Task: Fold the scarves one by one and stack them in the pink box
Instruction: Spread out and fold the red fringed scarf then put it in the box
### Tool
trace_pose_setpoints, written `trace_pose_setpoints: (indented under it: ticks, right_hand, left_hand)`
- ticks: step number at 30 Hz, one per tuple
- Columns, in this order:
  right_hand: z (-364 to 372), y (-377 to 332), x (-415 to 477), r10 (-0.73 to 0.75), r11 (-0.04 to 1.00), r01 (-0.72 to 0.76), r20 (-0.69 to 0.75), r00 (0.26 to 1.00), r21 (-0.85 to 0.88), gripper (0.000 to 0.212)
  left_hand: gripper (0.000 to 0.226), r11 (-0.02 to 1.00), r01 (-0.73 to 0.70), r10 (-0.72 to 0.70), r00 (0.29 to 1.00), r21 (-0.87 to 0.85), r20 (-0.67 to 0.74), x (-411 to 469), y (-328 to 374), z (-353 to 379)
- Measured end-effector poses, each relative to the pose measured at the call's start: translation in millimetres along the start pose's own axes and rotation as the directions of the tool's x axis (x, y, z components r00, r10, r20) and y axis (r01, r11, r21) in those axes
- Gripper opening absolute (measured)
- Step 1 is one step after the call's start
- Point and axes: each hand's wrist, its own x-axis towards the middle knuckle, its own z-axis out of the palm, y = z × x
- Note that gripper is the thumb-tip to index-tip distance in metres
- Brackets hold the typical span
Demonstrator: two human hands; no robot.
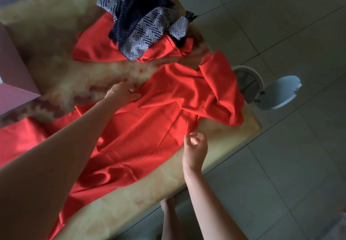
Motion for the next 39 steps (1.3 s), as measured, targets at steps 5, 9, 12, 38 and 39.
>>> trace_pose_setpoints:
  ticks: [5, 9, 12, 38, 39]
  right_hand:
    - [3.7, -13.4, 15.7, 0.176, 0.962, -0.197, 0.123, 0.977, 0.189, 0.033]
    - [7.0, -13.0, 20.5, 0.141, 0.972, -0.142, 0.016, 0.99, 0.188, 0.025]
    - [-10.7, -14.4, 35.3, 0.018, 0.986, 0.009, -0.161, 0.987, 0.166, 0.021]
    - [-36.2, -9.2, 68.6, -0.427, 0.812, 0.34, -0.086, 0.9, -0.474, 0.036]
    - [-31.3, -14.5, 68.6, -0.467, 0.781, 0.381, -0.058, 0.882, -0.496, 0.035]
  left_hand:
    - [0.032, 0.983, -0.067, 0.057, 0.996, -0.169, -0.063, 8.9, 15.4, 0.6]
    - [0.024, 0.948, -0.157, 0.115, 0.98, -0.278, -0.164, 13.7, 36.8, -6.8]
    - [0.031, 0.873, -0.292, 0.21, 0.948, -0.391, -0.24, 18.0, 63.3, -13.9]
    - [0.045, 0.934, -0.351, 0.315, 0.896, -0.067, -0.313, 70.7, 133.1, -18.1]
    - [0.05, 0.943, -0.332, 0.313, 0.899, -0.011, -0.306, 69.7, 129.5, -17.5]
